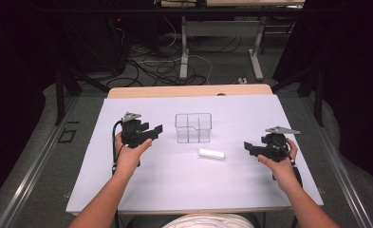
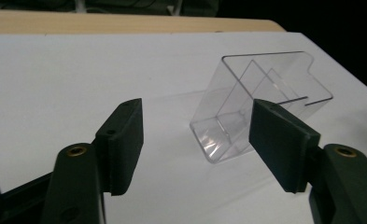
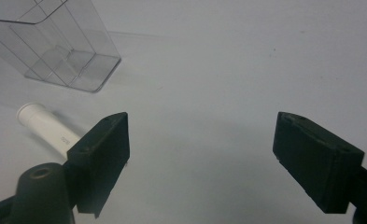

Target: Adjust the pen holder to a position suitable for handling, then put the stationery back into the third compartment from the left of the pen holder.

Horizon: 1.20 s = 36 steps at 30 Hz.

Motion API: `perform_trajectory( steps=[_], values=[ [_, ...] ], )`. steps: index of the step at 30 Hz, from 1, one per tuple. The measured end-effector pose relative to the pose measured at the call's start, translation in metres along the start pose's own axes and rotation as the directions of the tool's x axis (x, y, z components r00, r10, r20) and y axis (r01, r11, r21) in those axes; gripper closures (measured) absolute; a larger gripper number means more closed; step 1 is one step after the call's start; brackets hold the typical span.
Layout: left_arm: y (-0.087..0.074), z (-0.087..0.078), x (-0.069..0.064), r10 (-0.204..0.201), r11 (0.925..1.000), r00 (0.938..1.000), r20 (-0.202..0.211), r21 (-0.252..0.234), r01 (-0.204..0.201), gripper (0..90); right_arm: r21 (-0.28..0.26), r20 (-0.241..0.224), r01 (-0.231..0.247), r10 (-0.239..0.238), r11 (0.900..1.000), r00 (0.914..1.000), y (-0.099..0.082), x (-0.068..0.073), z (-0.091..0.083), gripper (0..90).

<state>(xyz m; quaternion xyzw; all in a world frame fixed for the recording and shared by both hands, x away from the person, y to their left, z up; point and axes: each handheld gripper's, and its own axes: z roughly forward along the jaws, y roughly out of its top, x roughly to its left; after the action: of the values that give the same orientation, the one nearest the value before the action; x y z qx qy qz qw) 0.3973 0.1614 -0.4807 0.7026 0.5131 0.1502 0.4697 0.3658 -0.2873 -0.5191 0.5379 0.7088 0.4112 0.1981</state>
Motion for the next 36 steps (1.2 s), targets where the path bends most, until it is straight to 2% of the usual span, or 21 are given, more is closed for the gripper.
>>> perform_trajectory(
  steps=[1, 3, 8, 9, 10, 14, 19, 23, 28, 31, 34, 36],
  values=[
    [-0.001, -0.002, 0.000, 0.020, 0.9998, 0.9997, 0.011, -0.009, -0.019, 35.2, 0.000, 0.000, 0.000, 0.000, 1.0000, 1.0000, 0.000, 0.000, 0.000, 19.8],
    [-0.003, -0.005, 0.000, 0.048, 0.9988, 0.9986, 0.021, -0.010, -0.048, 29.5, 0.001, -0.006, 0.013, -0.013, 0.9999, 0.9999, 0.000, 0.002, -0.001, 21.2],
    [-0.010, -0.013, 0.002, 0.081, 0.9966, 0.9965, 0.020, 0.008, -0.082, 25.2, 0.001, -0.026, 0.032, -0.032, 0.9995, 0.9991, 0.000, 0.005, 0.000, 22.6],
    [-0.012, -0.014, 0.003, 0.090, 0.9959, 0.9958, 0.020, 0.010, -0.090, 21.7, 0.002, -0.031, 0.048, -0.048, 0.9988, 0.9983, 0.000, 0.005, 0.000, 22.8],
    [-0.014, -0.015, 0.004, 0.090, 0.9958, 0.9956, 0.023, 0.015, -0.091, 17.6, 0.002, -0.036, 0.042, -0.042, 0.9991, 0.9985, 0.000, 0.007, 0.001, 22.9],
    [-0.021, -0.019, 0.009, 0.082, 0.9966, 0.9962, 0.030, 0.004, -0.082, 13.6, -0.004, -0.048, 0.067, -0.067, 0.9978, 0.9966, 0.001, 0.010, 0.001, 23.0],
    [-0.026, -0.025, 0.015, 0.071, 0.9975, 0.9972, 0.026, -0.009, -0.070, 1.3, -0.014, -0.067, 0.095, -0.095, 0.9954, 0.9932, 0.001, 0.012, 0.003, 23.2],
    [-0.029, -0.026, 0.018, 0.076, 0.9970, 0.9969, 0.017, -0.008, -0.076, 0.2, -0.010, -0.087, 0.126, -0.127, 0.9920, 0.9881, 0.004, 0.017, 0.005, 26.0],
    [-0.030, -0.027, 0.019, 0.078, 0.9967, 0.9968, 0.015, -0.025, -0.078, 0.2, 0.014, -0.121, 0.176, -0.173, 0.9842, 0.9774, 0.013, 0.023, 0.006, 31.2],
    [-0.031, -0.027, 0.020, 0.095, 0.9946, 0.9954, 0.006, -0.042, -0.095, 0.2, 0.036, -0.135, 0.220, -0.214, 0.9748, 0.9676, 0.019, 0.028, 0.010, 33.4],
    [-0.033, -0.026, 0.021, 0.101, 0.9943, 0.9949, 0.008, -0.035, -0.100, 0.3, 0.074, -0.164, 0.259, -0.244, 0.9632, 0.9558, 0.025, 0.035, 0.015, 34.4],
    [-0.035, -0.026, 0.021, 0.111, 0.9935, 0.9938, 0.005, -0.025, -0.111, 0.4, 0.088, -0.187, 0.303, -0.283, 0.9489, 0.9407, 0.030, 0.042, 0.018, 36.1]
  ],
)
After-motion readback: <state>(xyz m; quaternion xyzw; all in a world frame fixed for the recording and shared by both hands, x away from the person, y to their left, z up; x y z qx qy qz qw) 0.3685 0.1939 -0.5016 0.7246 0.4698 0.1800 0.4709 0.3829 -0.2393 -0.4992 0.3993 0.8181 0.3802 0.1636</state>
